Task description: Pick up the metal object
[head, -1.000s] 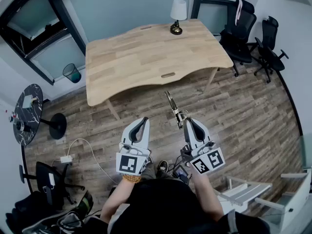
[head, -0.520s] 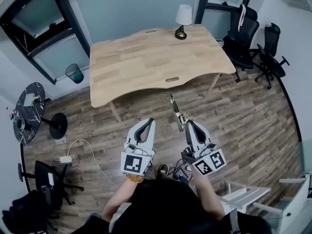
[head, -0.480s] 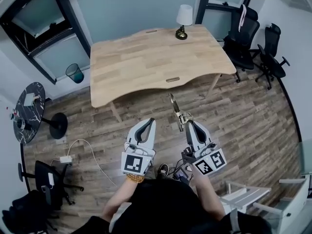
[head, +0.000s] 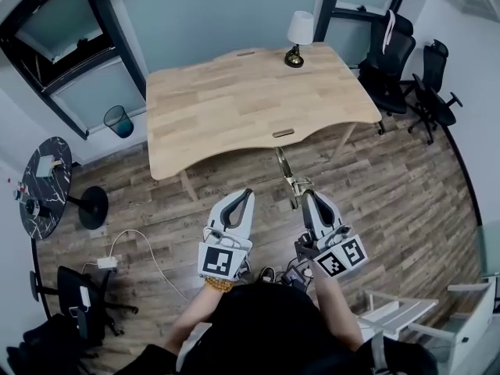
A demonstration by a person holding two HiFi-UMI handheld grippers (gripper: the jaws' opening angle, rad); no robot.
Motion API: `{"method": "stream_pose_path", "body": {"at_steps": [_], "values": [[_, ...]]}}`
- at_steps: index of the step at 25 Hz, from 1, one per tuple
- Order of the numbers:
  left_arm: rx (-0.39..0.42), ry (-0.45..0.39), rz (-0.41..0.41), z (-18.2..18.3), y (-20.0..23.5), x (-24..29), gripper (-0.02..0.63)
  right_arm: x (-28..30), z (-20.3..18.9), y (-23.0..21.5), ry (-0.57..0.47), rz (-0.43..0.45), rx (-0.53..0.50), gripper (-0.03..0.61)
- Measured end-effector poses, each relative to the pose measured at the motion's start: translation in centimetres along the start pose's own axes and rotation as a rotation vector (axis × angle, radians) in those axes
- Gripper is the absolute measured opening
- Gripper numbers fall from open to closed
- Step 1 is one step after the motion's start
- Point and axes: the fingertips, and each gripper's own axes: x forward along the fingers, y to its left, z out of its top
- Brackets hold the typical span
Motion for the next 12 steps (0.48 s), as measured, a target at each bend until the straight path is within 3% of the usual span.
{"method": "stream_pose_path", "body": {"at_steps": [12], "values": [[-0.017,0.003,-0.045,-0.9,5.2,-0.2,0.018,4.3,-2.5,0.6,0.005,-0.068,-0.002,0.006]]}}
